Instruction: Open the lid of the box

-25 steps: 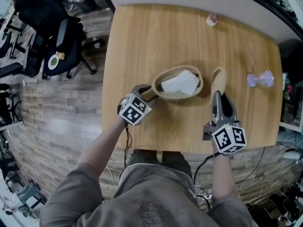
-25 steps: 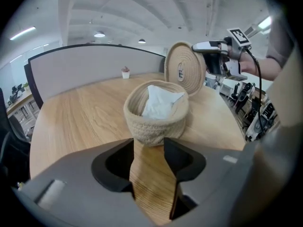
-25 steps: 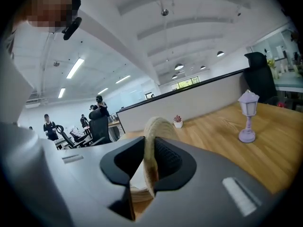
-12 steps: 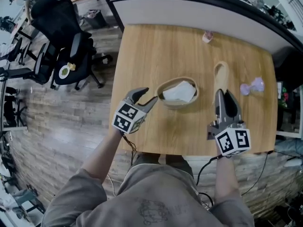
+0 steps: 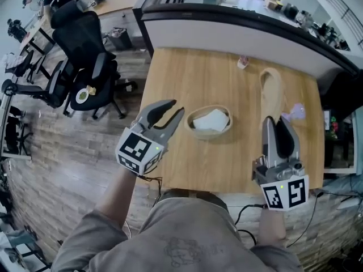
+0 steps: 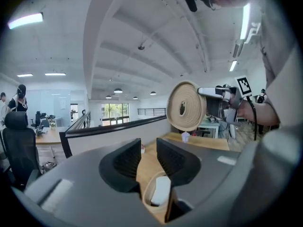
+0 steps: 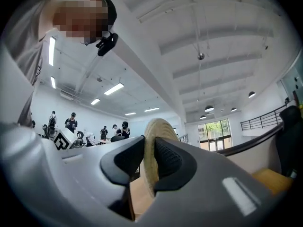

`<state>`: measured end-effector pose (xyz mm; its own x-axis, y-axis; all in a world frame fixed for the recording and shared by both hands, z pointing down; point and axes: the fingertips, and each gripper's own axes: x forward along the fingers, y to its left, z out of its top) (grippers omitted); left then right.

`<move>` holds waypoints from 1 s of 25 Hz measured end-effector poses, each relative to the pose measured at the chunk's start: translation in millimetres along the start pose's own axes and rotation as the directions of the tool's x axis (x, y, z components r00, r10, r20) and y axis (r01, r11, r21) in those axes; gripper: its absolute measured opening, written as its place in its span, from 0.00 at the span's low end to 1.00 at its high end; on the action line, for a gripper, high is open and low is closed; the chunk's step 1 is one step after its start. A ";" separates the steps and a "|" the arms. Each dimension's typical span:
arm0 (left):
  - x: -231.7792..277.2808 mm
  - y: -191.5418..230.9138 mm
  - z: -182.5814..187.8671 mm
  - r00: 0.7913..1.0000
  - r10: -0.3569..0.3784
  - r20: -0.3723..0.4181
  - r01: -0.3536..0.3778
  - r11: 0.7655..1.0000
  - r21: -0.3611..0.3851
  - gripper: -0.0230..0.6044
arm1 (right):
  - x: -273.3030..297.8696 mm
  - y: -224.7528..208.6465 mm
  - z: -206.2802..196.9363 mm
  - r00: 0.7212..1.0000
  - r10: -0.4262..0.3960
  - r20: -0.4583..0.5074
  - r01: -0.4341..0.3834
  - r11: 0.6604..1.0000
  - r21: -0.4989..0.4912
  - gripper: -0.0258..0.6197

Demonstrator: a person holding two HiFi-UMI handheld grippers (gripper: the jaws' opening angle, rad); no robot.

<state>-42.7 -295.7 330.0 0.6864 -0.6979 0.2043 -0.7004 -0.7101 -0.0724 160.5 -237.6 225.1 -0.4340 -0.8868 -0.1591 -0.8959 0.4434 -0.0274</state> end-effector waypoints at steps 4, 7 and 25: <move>-24.6 -6.3 44.5 0.996 0.020 0.092 -0.022 0.999 0.024 0.16 | -15.2 15.6 34.9 0.998 0.020 0.058 -0.019 1.000 -0.021 0.16; -42.0 -10.9 68.8 0.990 0.030 0.141 -0.037 0.998 0.046 0.15 | -26.3 22.4 48.5 0.997 0.029 0.068 -0.026 0.999 -0.042 0.16; -75.3 -26.6 54.0 0.986 0.079 0.146 -0.081 0.997 0.009 0.04 | -47.4 38.4 -1.1 0.994 0.024 -0.104 -0.023 1.000 0.010 0.16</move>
<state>-65.2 -229.2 263.9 0.6504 -0.7577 0.0533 -0.7518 -0.6521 -0.0976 146.5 -178.7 232.7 -0.4626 -0.8848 -0.0565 -0.8848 0.4648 -0.0337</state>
